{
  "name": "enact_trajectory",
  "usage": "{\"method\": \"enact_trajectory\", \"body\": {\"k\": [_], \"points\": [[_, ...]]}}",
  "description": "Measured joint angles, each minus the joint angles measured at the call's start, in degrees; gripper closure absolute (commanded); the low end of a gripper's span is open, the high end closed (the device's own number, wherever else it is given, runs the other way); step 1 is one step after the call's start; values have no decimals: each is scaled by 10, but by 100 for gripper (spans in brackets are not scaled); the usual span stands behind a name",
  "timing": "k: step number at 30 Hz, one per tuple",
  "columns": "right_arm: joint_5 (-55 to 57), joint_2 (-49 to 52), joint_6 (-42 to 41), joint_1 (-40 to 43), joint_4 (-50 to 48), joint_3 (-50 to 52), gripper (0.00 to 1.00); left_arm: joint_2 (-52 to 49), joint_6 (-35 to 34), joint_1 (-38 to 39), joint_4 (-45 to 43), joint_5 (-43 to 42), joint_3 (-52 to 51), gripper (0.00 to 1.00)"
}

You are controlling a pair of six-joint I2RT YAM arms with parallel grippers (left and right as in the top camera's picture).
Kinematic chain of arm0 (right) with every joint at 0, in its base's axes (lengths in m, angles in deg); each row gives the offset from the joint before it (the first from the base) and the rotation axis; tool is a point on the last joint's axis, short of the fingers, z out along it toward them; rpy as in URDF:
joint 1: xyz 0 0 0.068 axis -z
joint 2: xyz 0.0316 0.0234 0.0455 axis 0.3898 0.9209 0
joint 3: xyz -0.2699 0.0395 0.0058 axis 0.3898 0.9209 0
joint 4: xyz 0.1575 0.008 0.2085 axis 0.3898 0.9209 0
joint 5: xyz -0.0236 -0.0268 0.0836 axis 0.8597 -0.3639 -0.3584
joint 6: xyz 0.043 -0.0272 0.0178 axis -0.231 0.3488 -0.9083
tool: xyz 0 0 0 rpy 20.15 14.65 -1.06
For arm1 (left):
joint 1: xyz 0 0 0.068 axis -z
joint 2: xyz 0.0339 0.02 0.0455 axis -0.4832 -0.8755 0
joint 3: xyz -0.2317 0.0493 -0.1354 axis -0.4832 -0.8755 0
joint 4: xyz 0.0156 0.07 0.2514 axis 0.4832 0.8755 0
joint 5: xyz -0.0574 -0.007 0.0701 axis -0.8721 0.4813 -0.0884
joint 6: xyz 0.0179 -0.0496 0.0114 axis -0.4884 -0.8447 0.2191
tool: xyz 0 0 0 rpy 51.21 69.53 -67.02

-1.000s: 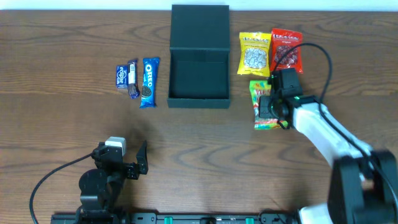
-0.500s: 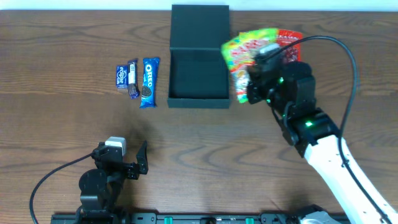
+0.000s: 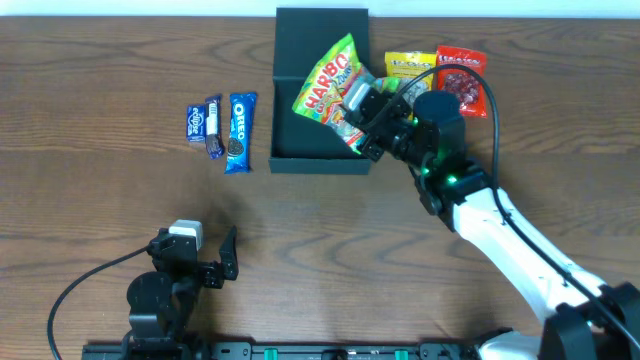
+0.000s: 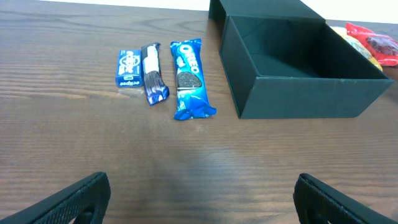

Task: Pack container
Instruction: 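Lift the Haribo bag and carry it over the green box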

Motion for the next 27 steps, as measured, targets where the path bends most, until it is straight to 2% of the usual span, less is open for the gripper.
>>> {"method": "enact_trajectory", "body": {"k": [4,7,14,20,27], "points": [[-19,25,0,-1,-19,-10,99,0,0,0,0,0,0,5],[-26,57,-1,-1,7,-50,99,0,0,0,0,0,0,5],[-38,136,21,-4,140,-209,99,0,0,0,0,0,0,5],[-35,181,123,-22,280,-274,99,0,0,0,0,0,0,5],[-11,211,224,-31,334,-275,99,0,0,0,0,0,0,5]]}}
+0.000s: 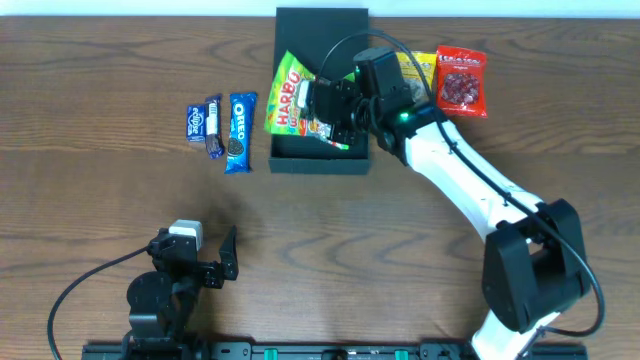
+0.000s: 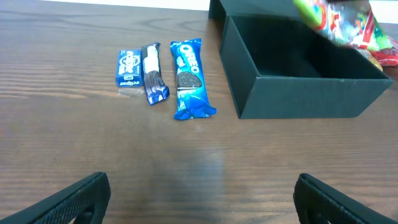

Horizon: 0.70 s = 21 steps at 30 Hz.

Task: Pack container
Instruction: 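Lift the Haribo bag and carry it over the green box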

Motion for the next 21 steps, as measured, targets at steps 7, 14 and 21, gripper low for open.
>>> {"method": "enact_trajectory", "body": {"k": [7,14,21], "points": [[27,14,57,0,16,0,99,0,0,0,0,0,0,5],[43,33,71,0,25,0,95,0,0,0,0,0,0,5],[83,33,59,0,21,-3,1,0,0,0,0,0,0,5]]}}
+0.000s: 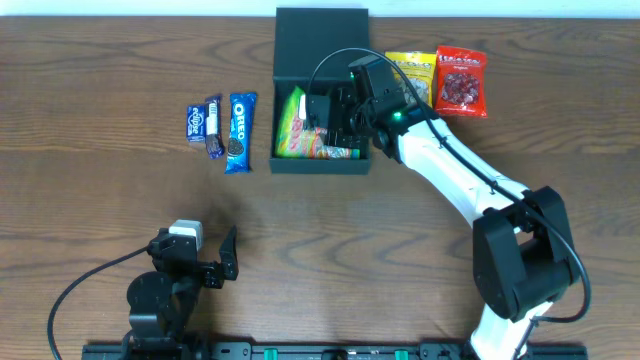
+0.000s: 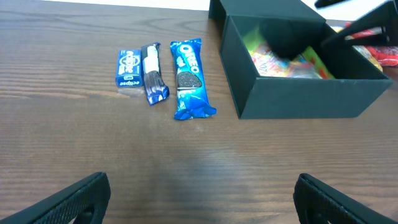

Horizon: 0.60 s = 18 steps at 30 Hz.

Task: Pack container
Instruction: 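Lift the Haribo bag and carry it over the green box, then lower the Haribo bag into the box and release it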

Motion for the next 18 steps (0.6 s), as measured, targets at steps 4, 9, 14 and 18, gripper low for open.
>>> {"method": "enact_trajectory", "body": {"k": [4,9,14,18], "points": [[27,0,-33,0,0,0,1,0,0,0,0,0,0,5],[39,-2,-102,0,-2,0,1,0,0,0,0,0,0,5],[46,-34,-215,0,-1,0,1,0,0,0,0,0,0,5],[46,-97,-317,0,14,0,1,0,0,0,0,0,0,5]]}}
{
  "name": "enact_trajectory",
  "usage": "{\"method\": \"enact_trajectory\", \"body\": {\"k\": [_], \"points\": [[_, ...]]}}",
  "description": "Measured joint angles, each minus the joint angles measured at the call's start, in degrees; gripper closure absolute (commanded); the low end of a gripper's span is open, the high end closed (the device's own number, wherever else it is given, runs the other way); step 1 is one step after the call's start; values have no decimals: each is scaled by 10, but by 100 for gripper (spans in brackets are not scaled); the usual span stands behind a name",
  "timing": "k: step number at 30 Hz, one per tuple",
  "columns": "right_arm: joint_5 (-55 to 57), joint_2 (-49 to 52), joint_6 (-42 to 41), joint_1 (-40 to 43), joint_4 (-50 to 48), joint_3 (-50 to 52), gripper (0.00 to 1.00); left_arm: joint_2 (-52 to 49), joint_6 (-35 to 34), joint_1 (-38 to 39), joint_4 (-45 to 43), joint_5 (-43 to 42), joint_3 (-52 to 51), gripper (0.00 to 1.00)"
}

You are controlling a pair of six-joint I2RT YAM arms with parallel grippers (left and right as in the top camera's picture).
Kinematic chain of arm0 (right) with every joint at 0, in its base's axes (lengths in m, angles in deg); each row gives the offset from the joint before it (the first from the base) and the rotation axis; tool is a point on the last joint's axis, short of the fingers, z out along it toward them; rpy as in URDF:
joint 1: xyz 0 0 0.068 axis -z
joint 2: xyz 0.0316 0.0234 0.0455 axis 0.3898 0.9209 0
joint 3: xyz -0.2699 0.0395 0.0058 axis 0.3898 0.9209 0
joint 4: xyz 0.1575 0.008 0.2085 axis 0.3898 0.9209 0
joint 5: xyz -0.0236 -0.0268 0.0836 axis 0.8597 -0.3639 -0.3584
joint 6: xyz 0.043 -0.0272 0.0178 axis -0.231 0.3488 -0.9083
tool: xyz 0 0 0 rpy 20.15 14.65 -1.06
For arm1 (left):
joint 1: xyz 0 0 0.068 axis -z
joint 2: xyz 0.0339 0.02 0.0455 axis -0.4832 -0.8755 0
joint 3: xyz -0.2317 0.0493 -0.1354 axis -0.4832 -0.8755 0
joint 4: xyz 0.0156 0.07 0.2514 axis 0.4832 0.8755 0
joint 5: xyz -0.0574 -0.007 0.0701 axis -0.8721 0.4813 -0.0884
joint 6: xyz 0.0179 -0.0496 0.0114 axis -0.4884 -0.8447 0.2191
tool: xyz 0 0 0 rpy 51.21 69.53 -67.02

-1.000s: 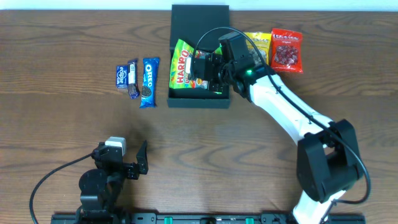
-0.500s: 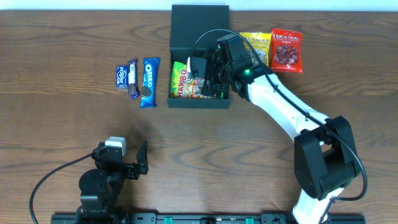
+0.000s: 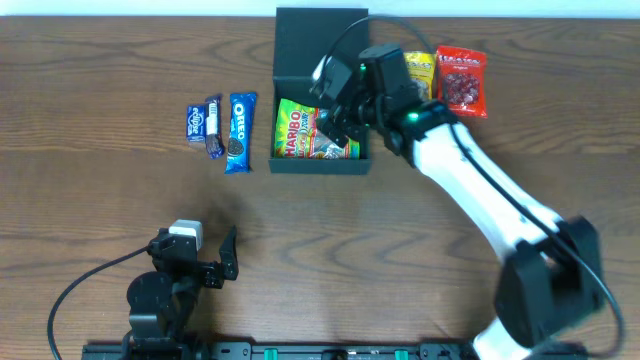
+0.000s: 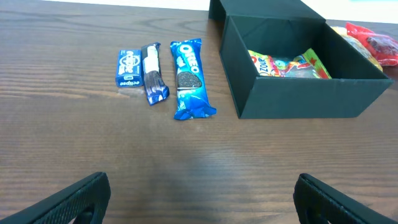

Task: Pack container
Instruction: 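Lower the Haribo bag into the box and release it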

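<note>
A black box (image 3: 320,160) stands at the back of the table, its lid (image 3: 321,32) folded open behind it. A green Haribo bag (image 3: 314,131) lies flat inside the box and shows over the wall (image 4: 283,64) in the left wrist view. My right gripper (image 3: 333,112) hovers over the box's right half, above the bag, open and holding nothing. My left gripper (image 4: 202,202) rests low near the table's front edge, wide open and empty, facing the box (image 4: 311,96).
Left of the box lie an eclipse gum pack (image 3: 197,121), a dark Oreo bar (image 3: 213,127) and a blue Oreo pack (image 3: 239,131). A yellow sweet bag (image 3: 419,68) and a red one (image 3: 461,82) lie to the right of the box.
The Haribo bag stood on edge in the box's left side with my right gripper down in the box. Now it lies flat, let go, and the gripper is above the box.
My right gripper first held the Haribo bag over the box's right edge. Then it held it higher over the box's left half. Then it was down in the box with the bag. Now the bag lies inside, released. The left arm stayed still.
</note>
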Motion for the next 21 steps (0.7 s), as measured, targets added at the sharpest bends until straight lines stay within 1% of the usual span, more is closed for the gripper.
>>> {"method": "enact_trajectory", "body": {"k": [3,6,8,10,11,14,17,20,21], "points": [[0,-46,-54,0,36,-5,1,0,0,0,0,0,0,5],[-1,-72,-80,2,79,-11,1,0,0,0,0,0,0,5],[-1,-78,-89,3,105,-11,1,0,0,0,0,0,0,5],[-1,-78,-98,3,133,-11,7,0,0,0,0,0,0,5],[-1,-78,-99,3,144,-11,7,0,0,0,0,0,0,5],[-1,-77,-112,3,170,-11,5,0,0,0,0,-5,0,5],[-2,-77,-135,7,183,-11,4,0,0,0,-18,-32,-2,5],[-4,-77,-157,18,196,-11,3,0,-3,0,-59,-83,-6,5],[-8,-77,-163,24,199,-11,1,0,-7,0,-70,-94,-6,5]]}}
